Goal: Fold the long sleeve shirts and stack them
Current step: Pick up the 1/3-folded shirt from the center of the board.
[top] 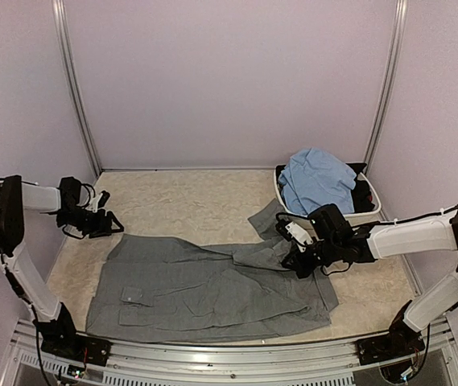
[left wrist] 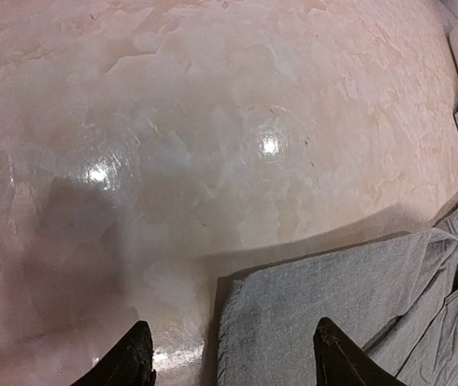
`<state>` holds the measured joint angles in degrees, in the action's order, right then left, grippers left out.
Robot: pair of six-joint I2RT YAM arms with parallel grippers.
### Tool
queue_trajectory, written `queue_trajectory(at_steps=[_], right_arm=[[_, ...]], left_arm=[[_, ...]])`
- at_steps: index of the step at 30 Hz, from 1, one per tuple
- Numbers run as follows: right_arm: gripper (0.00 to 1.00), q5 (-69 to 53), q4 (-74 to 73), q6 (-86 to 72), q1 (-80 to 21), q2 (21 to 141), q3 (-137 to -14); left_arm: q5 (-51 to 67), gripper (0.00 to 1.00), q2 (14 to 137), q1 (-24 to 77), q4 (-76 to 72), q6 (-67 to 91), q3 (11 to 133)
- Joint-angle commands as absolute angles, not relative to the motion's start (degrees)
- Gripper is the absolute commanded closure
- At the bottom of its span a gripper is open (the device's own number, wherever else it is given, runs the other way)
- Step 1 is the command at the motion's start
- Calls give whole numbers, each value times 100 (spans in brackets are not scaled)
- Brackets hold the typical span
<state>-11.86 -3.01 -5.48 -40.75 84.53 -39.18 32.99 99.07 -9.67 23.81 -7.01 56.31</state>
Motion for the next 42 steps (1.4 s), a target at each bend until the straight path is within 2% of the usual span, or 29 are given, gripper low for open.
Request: queue_trajectory(at_steps=[1, 10, 16, 25, 35, 42], right_arm=[[100, -1302, -334, -739, -4015, 8232, -3775], [100, -1468, -315, -930, -3970, 8305, -3712], [100, -1946, -16, -1344, -3798, 8060, -3525], [100, -2892, 119, -1494, -3600, 7680, -3581], [100, -3082, -434, -1206, -3517, 7608, -3895], [100, -3147, -385, -1178, -3523, 7764, -3874]], left_arm=[[3661, 36, 10164, -992, 2413, -864, 5771], [3820, 37, 10647, -699, 2521, -982, 6041], [3744, 37, 10335, -574, 2358, -983, 6034], [2381, 34, 9770, 1278, 2219, -1830, 6559], [2247, 31, 11131, 2604, 4026, -3583, 8166], [2261, 31, 11847, 2643, 4288, -3883, 8607]])
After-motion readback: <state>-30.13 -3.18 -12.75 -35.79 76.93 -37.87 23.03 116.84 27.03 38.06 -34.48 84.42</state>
